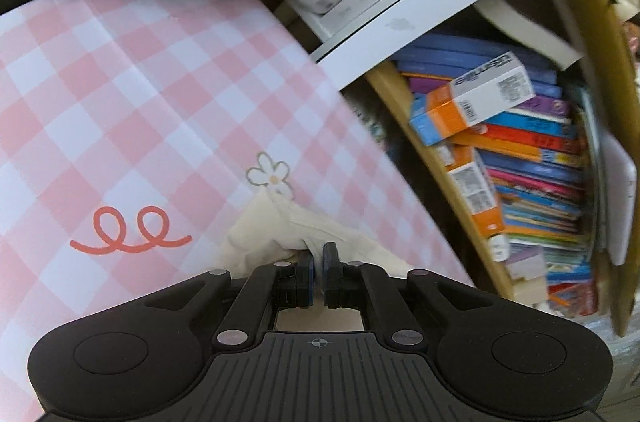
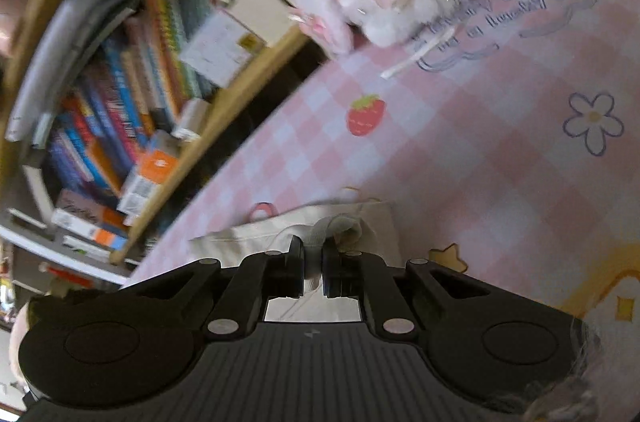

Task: Fold clothes
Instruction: 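Lift the hem with both grippers and fold it over toward the collar, then open both grippers to release the hem onto the collar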

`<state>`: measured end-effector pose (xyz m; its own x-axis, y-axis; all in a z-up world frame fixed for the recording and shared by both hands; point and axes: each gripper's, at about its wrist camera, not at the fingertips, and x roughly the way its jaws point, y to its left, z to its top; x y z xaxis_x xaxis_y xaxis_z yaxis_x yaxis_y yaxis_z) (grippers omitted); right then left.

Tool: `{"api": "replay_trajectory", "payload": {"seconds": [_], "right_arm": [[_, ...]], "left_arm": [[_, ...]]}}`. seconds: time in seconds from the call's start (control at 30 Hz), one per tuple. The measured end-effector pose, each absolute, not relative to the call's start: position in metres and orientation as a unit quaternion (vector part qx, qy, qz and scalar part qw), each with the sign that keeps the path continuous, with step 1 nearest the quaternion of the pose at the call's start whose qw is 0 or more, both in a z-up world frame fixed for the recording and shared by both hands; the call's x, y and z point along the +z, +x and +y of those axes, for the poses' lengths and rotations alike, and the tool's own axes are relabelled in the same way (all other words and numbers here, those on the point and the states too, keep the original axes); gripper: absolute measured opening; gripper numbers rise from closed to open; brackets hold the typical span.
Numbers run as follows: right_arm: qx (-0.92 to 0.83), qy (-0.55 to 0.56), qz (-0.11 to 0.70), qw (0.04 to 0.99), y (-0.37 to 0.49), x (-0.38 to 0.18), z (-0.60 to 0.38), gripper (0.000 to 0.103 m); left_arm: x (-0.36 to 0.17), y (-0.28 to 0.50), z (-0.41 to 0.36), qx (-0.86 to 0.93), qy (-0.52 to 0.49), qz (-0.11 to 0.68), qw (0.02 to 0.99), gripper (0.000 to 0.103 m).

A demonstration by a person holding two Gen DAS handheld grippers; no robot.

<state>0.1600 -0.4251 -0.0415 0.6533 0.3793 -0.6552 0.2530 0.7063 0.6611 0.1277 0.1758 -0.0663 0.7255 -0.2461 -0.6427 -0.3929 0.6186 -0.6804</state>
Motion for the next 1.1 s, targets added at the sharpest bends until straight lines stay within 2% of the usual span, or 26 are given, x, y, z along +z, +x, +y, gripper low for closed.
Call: {"api": "replay_trajectory", "payload": {"seconds": [0.1,0.17,0.2,0.27,0.3,0.33,0.5,0.57,0.6,0.63,0.7,0.73,0.8,1.03,1.1], "right_arm": [[0.026,0.387,0.425,0.817,0.167,-0.054,-0.428,0.008],[0.022,0.394,0.419,0.818,0.168,-0.056,-0.432,0.014],[0.020,0.396,0.414,0.819,0.168,-0.055,-0.435,0.017],[0.015,0.384,0.403,0.831,0.169,-0.049,-0.438,0.030],[0.014,0.372,0.398,0.838,0.169,-0.044,-0.438,0.032],[0.013,0.356,0.395,0.847,0.169,-0.038,-0.436,0.039],[0.051,0.222,0.381,0.896,0.158,-0.007,-0.404,0.051],[0.068,0.146,0.374,0.913,0.148,-0.001,-0.379,0.063],[0.076,0.107,0.370,0.920,0.143,0.001,-0.366,0.066],[0.084,0.070,0.367,0.924,0.138,0.002,-0.353,0.070],[0.096,0.004,0.363,0.927,0.127,-0.001,-0.329,0.071],[0.102,-0.020,0.362,0.926,0.123,-0.005,-0.319,0.071],[0.114,-0.051,0.362,0.924,0.117,-0.014,-0.303,0.071],[0.121,-0.067,0.400,0.906,0.122,-0.044,-0.284,0.071],[0.124,-0.059,0.401,0.906,0.120,-0.048,-0.286,0.072]], "left_arm": [[-0.069,0.130,0.181,0.045,-0.444,0.371,0.815,0.007],[-0.065,0.130,0.184,0.045,-0.440,0.371,0.816,0.009],[-0.060,0.130,0.183,0.048,-0.432,0.369,0.821,0.015],[-0.049,0.127,0.182,0.059,-0.410,0.359,0.837,0.034],[-0.041,0.123,0.181,0.069,-0.392,0.348,0.849,0.047],[-0.037,0.120,0.173,0.066,-0.368,0.346,0.860,0.051],[-0.028,0.103,0.114,0.014,-0.230,0.361,0.903,0.047],[-0.024,0.097,0.090,-0.006,-0.173,0.365,0.915,0.046],[-0.022,0.093,0.078,-0.017,-0.144,0.366,0.919,0.046],[-0.021,0.090,0.067,-0.027,-0.116,0.367,0.923,0.042],[-0.026,0.088,0.044,-0.046,-0.082,0.380,0.920,0.034],[-0.030,0.088,0.033,-0.056,-0.067,0.388,0.918,0.027],[-0.038,0.092,0.016,-0.070,-0.045,0.404,0.911,0.020],[-0.051,0.110,-0.015,-0.062,0.056,0.426,0.901,0.018],[-0.046,0.127,-0.015,-0.056,0.051,0.418,0.905,0.018]]}}
